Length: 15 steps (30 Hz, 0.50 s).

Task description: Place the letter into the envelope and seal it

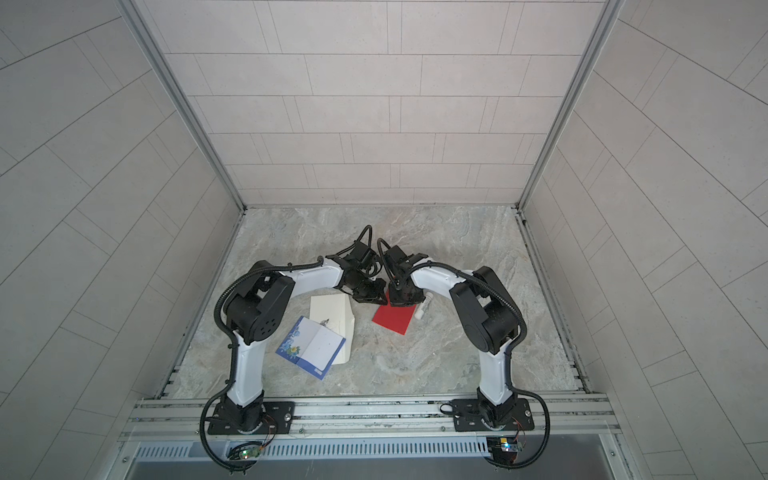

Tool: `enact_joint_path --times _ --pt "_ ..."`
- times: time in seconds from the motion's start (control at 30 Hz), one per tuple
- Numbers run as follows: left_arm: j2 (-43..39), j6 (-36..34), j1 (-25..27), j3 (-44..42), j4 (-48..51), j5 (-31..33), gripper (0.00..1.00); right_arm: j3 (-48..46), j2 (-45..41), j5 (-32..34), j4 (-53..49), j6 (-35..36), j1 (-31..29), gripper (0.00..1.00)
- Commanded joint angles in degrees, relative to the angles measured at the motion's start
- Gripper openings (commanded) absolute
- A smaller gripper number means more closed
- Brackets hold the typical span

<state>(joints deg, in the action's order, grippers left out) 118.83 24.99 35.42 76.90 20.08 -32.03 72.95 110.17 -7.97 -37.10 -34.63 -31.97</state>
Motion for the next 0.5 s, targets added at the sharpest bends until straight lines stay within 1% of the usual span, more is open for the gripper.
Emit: enact_joint_path --times 0.0,0.17,0.2,0.23,0.33,0.47 --pt "-1.1 -0.9 0.3 0.3 1.9 2.3 0.00 -1.9 5.7 4.5 1.4 -1.0 0.1 0.05" --pt "-1.5 -0.9 0.3 0.3 2.1 3.0 0.00 0.1 4.6 3.5 2.0 1.1 0.3 0.05" --pt "-1.8 -0.8 0.3 0.4 2.2 3.4 0.07 0.3 3.4 3.1 2.4 1.7 0.3 0.05" --pt "-2.1 -0.7 0.3 0.6 2.2 3.6 0.15 0.5 2.0 2.8 2.6 2.4 0.3 0.05" --pt "-3.9 -0.4 0.3 2.0 2.0 4.2 0.35 0.7 -2.7 2.3 3.5 3.3 0.8 0.06" --pt "-7.2 -0.9 0.1 5.9 2.2 4.5 0.47 0.5 -8.6 1.2 4.3 3.2 1.9 0.06"
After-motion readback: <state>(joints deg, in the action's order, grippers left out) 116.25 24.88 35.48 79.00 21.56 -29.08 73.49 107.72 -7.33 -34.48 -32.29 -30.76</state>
